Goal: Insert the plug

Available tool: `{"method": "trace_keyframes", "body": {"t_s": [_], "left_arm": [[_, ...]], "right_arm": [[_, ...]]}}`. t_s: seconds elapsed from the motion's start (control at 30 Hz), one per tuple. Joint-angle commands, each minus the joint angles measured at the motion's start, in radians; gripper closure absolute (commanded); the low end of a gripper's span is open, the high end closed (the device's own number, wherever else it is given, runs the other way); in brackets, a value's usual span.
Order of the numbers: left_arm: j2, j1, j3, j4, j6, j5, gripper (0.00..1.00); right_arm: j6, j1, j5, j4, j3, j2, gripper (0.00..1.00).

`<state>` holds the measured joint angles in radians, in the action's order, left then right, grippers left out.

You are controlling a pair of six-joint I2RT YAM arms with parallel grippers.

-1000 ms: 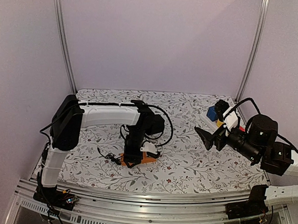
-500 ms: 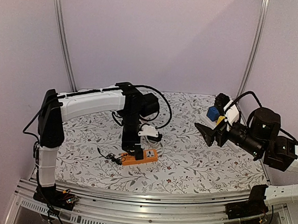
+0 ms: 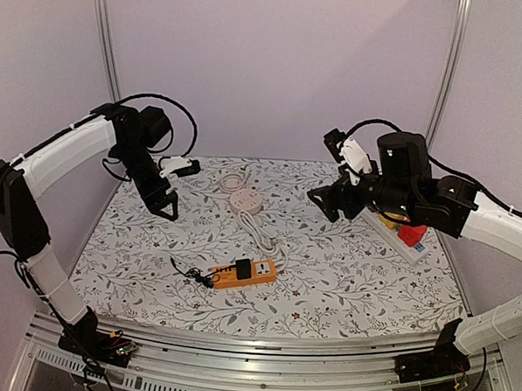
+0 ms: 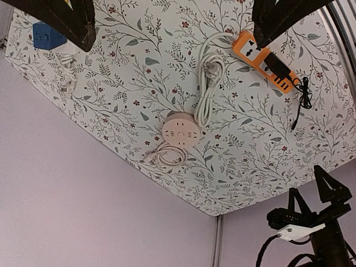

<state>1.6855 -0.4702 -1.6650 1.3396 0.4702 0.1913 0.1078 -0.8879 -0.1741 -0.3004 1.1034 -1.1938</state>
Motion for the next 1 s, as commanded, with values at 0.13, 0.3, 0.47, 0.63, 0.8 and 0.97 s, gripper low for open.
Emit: {"method": "trace_keyframes", "body": {"t_s": [0.13,0.3,0.47,0.63,0.8,0.97], "left_arm": [[-0.222,0.207,0.284,-0.113,-0.098,0.056,0.18],[-0.364,0.246,0.441,-0.203,-0.105,0.067,0.13],[-0.451,0.268,0.511,-0.231,-0.111,0.075,0.01],[-0.499,0.284,0.55,-0.255,-0.107,0.11,0.0],[-0.495,0.286,0.548,-0.256,-0.101,0.131,0.0],[-0.477,0.286,0.542,-0.256,-0.102,0.144,0.0]], "right_arm": [[-0.243,0.017,-0.01,-0.266,0.303,-0.405,0.16],[-0.308,0.015,0.068,-0.281,0.434,-0.646,0.31],[-0.308,0.0,0.075,-0.369,0.639,-0.884,0.39],[-0.28,-0.011,0.061,-0.512,0.844,-1.076,0.4],[-0.24,-0.026,0.074,-0.557,0.886,-1.14,0.38],[-0.196,-0.024,0.041,-0.569,0.891,-1.15,0.37]]}}
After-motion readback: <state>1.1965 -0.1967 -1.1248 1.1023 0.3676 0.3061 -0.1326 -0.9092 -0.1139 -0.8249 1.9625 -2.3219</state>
